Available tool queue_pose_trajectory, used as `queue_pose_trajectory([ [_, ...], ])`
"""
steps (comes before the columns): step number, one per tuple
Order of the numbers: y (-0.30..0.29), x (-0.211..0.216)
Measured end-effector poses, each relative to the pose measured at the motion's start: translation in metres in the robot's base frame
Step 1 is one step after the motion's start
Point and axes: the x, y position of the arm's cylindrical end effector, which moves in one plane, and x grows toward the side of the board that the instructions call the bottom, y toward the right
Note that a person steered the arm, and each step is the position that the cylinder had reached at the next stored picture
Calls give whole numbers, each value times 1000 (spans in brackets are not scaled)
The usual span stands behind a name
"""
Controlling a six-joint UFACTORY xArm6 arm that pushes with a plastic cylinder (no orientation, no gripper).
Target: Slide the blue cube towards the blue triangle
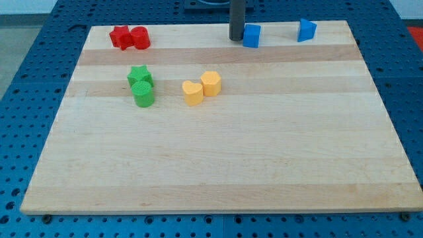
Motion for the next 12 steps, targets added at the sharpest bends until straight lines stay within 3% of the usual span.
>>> queue_pose_trajectory([
  [4,6,24],
  [12,47,-9],
])
